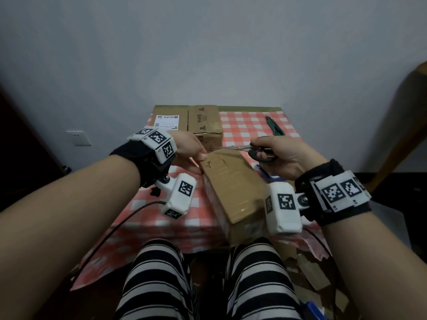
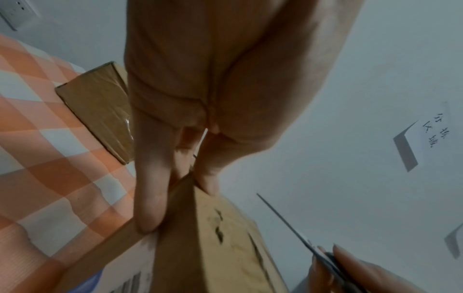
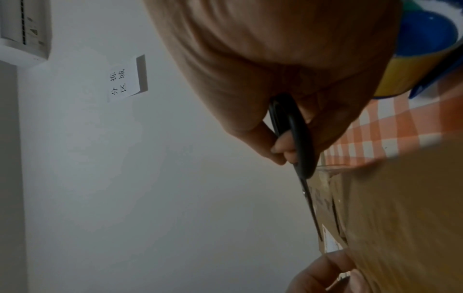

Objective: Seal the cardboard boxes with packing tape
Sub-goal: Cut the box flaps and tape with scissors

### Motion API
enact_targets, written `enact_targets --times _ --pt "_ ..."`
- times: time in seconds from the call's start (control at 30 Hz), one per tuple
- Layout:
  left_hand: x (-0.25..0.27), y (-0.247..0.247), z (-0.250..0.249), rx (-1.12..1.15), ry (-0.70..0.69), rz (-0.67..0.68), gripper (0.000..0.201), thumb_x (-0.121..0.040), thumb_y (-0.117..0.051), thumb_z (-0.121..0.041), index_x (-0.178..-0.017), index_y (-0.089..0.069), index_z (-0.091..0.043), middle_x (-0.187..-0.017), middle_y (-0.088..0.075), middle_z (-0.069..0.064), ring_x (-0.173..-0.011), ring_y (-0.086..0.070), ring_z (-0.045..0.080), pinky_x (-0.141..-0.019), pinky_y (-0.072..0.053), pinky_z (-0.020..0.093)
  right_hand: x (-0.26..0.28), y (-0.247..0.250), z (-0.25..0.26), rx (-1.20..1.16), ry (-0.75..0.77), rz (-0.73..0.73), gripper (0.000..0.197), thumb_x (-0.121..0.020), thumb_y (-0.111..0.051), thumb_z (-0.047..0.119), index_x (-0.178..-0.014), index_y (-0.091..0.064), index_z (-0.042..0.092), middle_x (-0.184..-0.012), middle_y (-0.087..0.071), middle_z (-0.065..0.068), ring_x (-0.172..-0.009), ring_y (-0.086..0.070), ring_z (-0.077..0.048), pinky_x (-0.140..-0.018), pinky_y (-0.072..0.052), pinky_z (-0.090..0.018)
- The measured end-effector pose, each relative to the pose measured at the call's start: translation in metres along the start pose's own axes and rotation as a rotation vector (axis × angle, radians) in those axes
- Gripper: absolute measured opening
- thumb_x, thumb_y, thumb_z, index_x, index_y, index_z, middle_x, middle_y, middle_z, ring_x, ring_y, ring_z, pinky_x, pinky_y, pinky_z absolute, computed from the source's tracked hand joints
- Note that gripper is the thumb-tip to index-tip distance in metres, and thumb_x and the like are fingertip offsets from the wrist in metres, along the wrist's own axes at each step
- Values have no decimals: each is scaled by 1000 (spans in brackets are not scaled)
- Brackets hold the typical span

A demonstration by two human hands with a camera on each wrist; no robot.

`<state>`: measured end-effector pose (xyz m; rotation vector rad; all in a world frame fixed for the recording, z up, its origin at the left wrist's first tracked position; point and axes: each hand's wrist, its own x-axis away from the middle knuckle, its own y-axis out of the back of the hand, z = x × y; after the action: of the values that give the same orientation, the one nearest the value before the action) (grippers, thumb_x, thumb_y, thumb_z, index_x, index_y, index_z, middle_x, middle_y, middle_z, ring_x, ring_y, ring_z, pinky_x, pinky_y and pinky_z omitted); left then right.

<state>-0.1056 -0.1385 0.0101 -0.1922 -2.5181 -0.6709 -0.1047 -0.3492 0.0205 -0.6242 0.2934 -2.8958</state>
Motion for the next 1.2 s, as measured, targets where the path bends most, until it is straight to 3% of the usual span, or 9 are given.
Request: enact_targets --times 0.07,0.2,0.3,0.37,0.53,0.63,0.73,0.9,1.2 --pt "0 2 3 5 5 -65 23 -99 -43 0 -92 -64 4 -89 -67 18 -85 -69 27 -70 -60 29 1 -2 1 3 -1 -6 17 -97 -54 3 -80 -51 4 -59 -50 -5 -36 -43 -6 -40 -41 -11" --pt "12 0 8 11 16 -122 20 -96 -50 2 -114 -57 3 -84 -66 17 -71 -67 25 -72 -59 36 5 -6 -2 -19 -21 -18 12 -96 -56 5 -84 -52 4 -71 -51 -8 -49 -41 -9 -43 -44 -14" --pt "17 -4 11 2 -34 -50 56 -90 -56 8 -136 -47 -23 -109 -65 17 -70 -66 24 -79 -59 39 5 -4 -9 -95 -6 -58 14 -96 -57 5 -83 -51 4 -72 -50 -7 -48 -40 -10 -37 -42 -15" --pt "21 -5 10 -15 -71 13 80 -86 -57 13 -143 -38 -40 -104 -64 15 -76 -65 26 -85 -57 43 3 -1 -12 -134 3 -64 14 -95 -58 4 -82 -51 4 -69 -50 -6 -49 -40 -10 -37 -42 -16" --pt "28 -8 3 -169 -70 143 106 -75 -69 14 -142 -25 -56 -96 -65 11 -102 -65 34 -91 -54 47 0 2 -14 -51 2 -72 12 -89 -67 6 -81 -58 4 -68 -57 -7 -55 -47 -10 -45 -45 -13" --pt "26 -10 4 -212 -65 162 101 -73 -74 9 -140 -33 -53 -94 -63 9 -92 -67 31 -84 -58 44 2 3 -13 7 9 -93 10 -89 -67 9 -85 -58 7 -70 -56 -6 -52 -47 -8 -35 -42 -15" --pt "24 -11 3 -229 -64 165 94 -71 -74 10 -133 -37 -49 -91 -59 8 -79 -68 27 -68 -61 37 -1 6 -13 199 28 -120 13 -90 -67 14 -79 -59 12 -63 -55 -1 -40 -47 -4 -40 -42 -19" --pt "18 -14 2 -329 -31 187 101 -68 -77 9 -132 -26 -51 -112 -59 17 -98 -66 37 -79 -58 50 -4 5 -16 441 94 -131 16 -87 -68 19 -72 -60 16 -66 -58 -3 -46 -44 -8 -48 -35 -23" --pt "12 -18 3 -391 -38 174 98 -67 -77 12 -122 -21 -47 -118 -57 17 -102 -64 36 -68 -59 41 2 0 -13 463 156 -117 9 -85 -69 12 -91 -65 7 -77 -62 -9 -57 -53 -15 -57 -44 -27"
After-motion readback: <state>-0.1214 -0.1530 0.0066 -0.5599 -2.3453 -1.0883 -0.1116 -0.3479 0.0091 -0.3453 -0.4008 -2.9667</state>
